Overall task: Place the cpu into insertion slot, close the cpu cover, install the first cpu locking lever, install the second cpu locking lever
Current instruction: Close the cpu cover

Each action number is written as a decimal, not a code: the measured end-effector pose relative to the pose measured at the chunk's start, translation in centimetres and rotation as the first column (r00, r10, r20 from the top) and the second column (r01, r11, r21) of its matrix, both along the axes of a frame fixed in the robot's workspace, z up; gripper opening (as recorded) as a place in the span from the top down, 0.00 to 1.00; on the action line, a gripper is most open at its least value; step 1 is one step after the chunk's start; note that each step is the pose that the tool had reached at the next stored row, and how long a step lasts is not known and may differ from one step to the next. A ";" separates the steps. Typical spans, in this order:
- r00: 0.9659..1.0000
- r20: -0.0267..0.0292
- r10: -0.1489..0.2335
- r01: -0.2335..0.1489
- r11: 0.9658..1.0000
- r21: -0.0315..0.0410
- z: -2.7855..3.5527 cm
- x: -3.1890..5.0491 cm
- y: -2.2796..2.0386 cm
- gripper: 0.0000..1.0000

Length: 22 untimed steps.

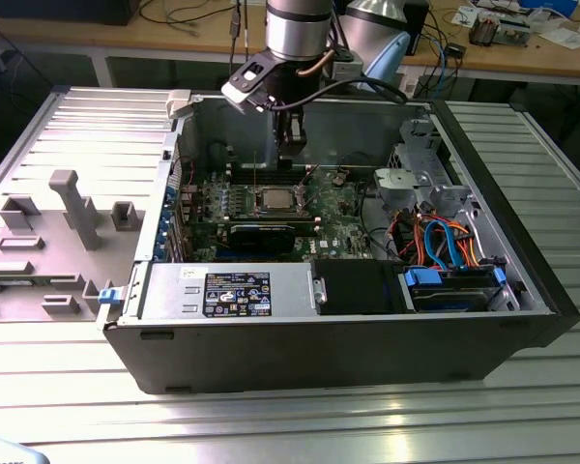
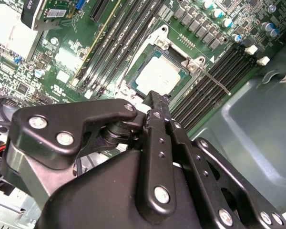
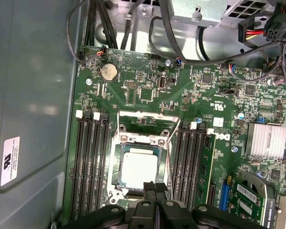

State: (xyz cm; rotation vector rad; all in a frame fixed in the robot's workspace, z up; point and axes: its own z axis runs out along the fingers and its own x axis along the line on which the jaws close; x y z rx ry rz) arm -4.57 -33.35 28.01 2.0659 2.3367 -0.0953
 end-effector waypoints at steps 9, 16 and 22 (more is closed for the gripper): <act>1.000 0.000 0.000 0.000 1.000 0.000 0.00 0.42 0.32 0.89; 1.000 0.000 0.000 0.000 1.000 0.000 0.00 0.85 0.51 0.89; 1.000 0.000 0.000 0.000 1.000 0.000 0.00 1.23 0.62 0.89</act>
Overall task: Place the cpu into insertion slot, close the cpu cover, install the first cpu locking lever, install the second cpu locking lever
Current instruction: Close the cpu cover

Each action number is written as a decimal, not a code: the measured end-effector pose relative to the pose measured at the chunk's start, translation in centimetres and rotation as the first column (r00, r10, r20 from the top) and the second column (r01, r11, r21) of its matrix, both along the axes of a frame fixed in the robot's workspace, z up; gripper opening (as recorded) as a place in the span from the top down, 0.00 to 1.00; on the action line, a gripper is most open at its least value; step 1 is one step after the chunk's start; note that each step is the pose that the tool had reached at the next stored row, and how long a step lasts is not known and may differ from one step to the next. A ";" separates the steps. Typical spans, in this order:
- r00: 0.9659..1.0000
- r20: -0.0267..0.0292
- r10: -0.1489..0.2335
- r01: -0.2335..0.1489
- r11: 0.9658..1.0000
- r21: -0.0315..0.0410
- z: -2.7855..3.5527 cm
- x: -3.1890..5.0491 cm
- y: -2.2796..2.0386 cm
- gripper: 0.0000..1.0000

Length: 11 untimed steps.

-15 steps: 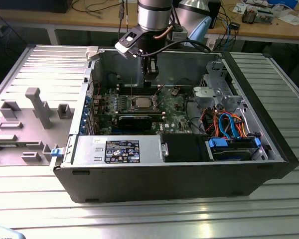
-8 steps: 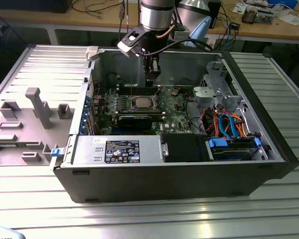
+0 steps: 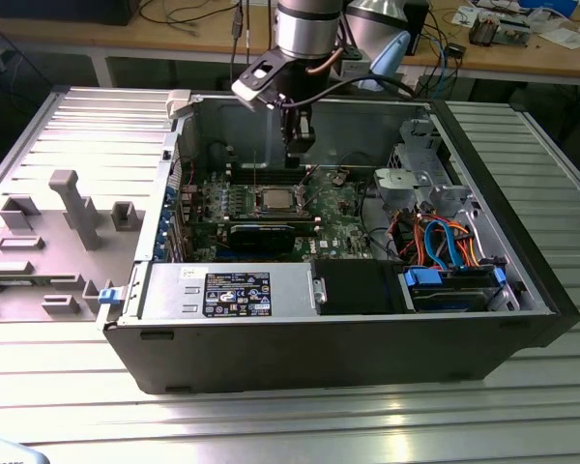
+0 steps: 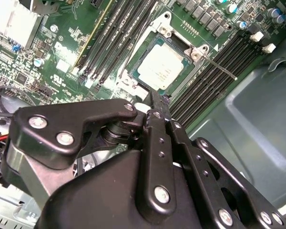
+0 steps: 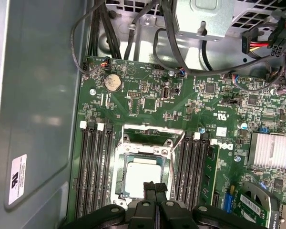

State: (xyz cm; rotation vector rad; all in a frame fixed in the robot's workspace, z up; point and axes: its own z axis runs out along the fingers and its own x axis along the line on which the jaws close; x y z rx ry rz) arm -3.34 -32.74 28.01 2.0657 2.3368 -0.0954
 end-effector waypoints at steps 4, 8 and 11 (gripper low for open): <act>1.000 0.000 0.000 0.000 1.000 0.000 0.00 0.20 0.07 0.89; 1.000 0.000 0.000 0.000 1.000 0.000 0.00 0.39 0.13 0.89; 1.000 0.000 0.000 0.000 1.000 0.000 0.00 0.56 0.18 0.89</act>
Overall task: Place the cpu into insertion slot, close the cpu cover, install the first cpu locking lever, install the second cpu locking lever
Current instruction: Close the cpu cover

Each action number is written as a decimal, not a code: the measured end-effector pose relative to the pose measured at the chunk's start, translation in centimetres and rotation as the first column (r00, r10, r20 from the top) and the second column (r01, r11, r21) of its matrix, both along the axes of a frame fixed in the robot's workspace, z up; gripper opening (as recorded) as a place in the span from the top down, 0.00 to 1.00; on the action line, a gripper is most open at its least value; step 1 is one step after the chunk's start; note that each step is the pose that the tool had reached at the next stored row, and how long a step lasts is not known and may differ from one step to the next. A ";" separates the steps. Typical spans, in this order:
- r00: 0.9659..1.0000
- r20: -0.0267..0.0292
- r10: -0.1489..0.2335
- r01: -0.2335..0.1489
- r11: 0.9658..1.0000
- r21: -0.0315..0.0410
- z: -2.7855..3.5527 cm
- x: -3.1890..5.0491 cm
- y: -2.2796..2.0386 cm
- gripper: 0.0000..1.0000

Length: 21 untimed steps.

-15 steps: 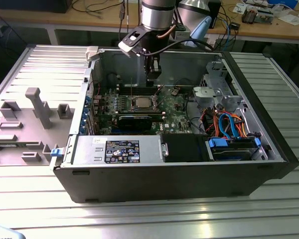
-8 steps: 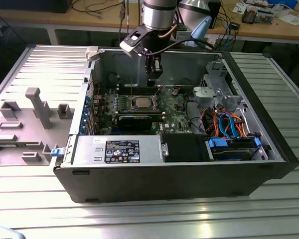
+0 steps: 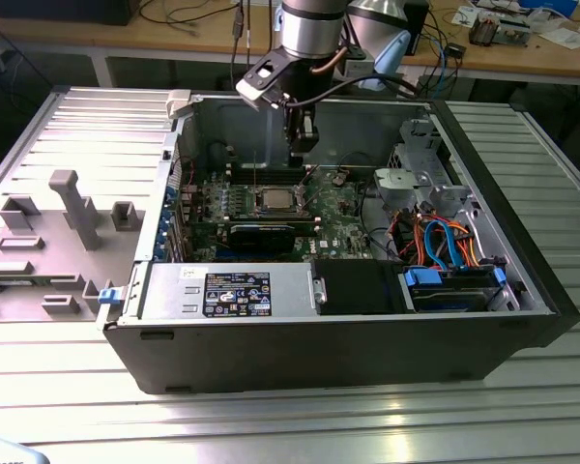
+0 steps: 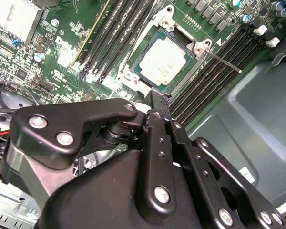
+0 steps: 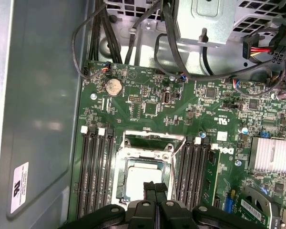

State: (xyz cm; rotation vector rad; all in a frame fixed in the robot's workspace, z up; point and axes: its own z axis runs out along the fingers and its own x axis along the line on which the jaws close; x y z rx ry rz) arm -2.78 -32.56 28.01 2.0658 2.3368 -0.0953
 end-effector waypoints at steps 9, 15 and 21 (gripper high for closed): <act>1.000 0.000 0.000 0.000 1.000 0.000 0.00 0.66 0.09 0.89; 1.000 0.000 0.000 0.000 1.000 0.001 0.00 1.21 0.13 0.89; 1.000 0.000 0.000 0.000 1.000 0.001 0.00 2.04 0.17 0.89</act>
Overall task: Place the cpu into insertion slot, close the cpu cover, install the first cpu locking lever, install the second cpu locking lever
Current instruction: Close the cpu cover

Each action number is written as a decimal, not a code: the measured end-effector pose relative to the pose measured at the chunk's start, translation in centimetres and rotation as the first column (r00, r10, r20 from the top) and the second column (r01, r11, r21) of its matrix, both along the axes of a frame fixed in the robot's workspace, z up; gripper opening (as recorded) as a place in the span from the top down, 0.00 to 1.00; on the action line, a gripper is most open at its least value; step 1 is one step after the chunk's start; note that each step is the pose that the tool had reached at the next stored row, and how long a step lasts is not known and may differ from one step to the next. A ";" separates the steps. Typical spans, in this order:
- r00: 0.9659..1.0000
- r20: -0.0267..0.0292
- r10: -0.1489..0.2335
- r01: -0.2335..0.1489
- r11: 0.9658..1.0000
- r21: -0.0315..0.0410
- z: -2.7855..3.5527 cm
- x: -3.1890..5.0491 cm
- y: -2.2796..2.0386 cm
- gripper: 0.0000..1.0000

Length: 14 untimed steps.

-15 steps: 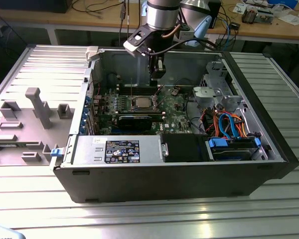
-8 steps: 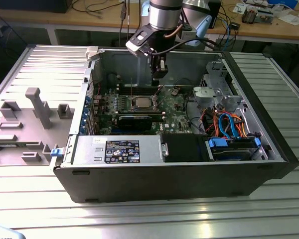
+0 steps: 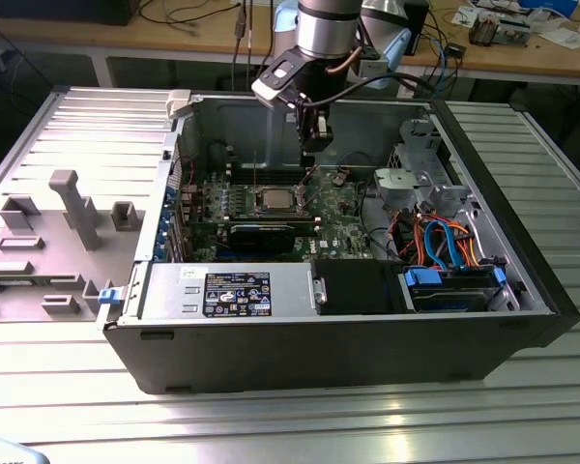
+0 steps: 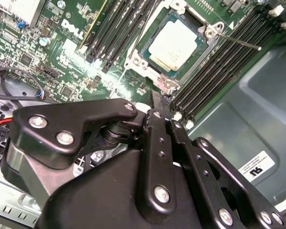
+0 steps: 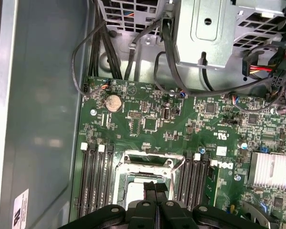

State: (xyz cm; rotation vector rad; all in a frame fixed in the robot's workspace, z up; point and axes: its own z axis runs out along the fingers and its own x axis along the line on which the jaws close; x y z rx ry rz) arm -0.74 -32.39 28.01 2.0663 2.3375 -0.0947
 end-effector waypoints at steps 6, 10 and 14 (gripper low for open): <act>1.000 0.000 0.000 0.000 1.000 0.000 0.00 0.83 0.03 0.89; 1.000 -0.001 0.000 0.000 1.000 0.000 0.00 1.31 0.04 0.89; 1.000 -0.001 0.000 0.000 1.000 0.000 0.00 1.86 0.04 0.89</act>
